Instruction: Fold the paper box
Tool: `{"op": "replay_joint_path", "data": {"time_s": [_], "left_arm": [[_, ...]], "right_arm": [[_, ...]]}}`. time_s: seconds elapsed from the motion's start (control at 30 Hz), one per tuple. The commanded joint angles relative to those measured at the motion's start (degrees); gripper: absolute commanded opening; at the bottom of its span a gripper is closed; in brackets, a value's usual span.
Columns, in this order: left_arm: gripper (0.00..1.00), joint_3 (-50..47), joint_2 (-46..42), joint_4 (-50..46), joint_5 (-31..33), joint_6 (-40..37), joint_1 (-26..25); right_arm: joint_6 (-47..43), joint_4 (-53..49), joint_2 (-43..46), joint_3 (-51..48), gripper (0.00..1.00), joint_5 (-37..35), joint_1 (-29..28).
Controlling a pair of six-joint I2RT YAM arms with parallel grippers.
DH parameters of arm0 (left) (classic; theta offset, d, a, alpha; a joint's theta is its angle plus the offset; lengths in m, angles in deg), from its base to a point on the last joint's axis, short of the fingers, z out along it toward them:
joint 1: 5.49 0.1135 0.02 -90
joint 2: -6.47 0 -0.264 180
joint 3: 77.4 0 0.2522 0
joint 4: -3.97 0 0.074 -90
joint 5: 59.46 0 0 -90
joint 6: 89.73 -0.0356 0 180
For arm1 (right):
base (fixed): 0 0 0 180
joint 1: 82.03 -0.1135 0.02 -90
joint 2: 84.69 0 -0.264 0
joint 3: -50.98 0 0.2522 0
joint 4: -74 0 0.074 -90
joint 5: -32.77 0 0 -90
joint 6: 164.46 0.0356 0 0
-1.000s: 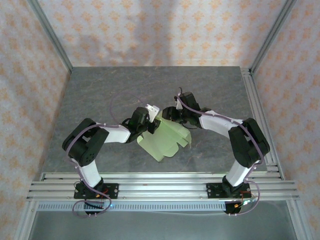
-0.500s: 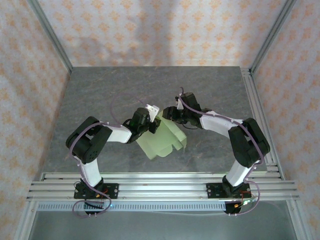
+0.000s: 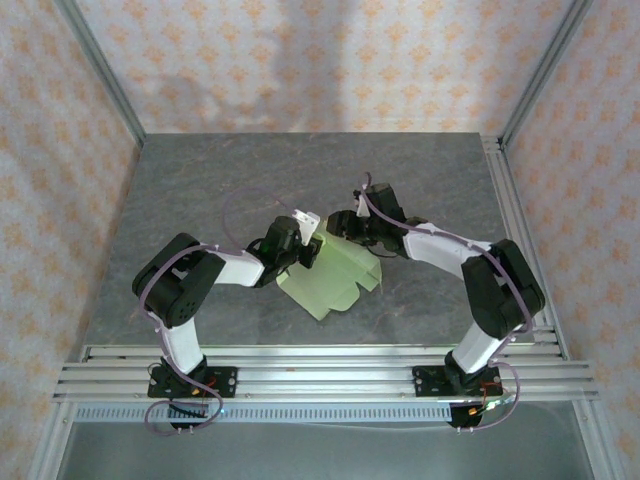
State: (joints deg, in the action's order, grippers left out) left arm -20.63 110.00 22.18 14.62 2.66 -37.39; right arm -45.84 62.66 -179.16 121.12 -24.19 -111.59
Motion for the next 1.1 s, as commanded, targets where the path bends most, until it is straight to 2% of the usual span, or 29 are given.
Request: {"op": "replay_joint_path", "data": {"time_s": [0.0,0.1,0.3,0.47,0.63,0.8,1.07], "left_arm": [[0.04,0.25,-3.22,-0.14,-0.92,1.21,0.08],[0.04,-0.01,-4.30,-0.32,-1.40,1.12,0.05],[0.04,0.26,-5.50,-0.70,-3.22,1.11,0.04],[0.04,0.18,-7.10,-0.38,-4.00,1.69,0.07],[0.05,1.28,-7.87,-0.98,-3.64,2.76,0.04],[0.05,3.21,-7.24,-1.54,-3.34,3.78,0.07],[0.06,6.15,-6.52,-2.81,-2.74,4.57,0.01]], "right_arm": [[2.49,4.75,3.70,-1.85,0.56,0.17,0.91],[5.70,8.28,4.64,-3.46,0.56,-0.28,2.97],[3.65,-1.99,2.25,-0.33,0.52,-6.15,4.76],[1.67,-3.72,-2.76,2.78,0.48,1.17,4.77],[3.20,3.47,-4.93,2.25,0.41,11.86,4.30],[3.69,6.51,-5.03,2.25,0.40,15.70,3.39],[4.20,7.42,-6.13,3.36,0.40,16.71,1.45]]}}
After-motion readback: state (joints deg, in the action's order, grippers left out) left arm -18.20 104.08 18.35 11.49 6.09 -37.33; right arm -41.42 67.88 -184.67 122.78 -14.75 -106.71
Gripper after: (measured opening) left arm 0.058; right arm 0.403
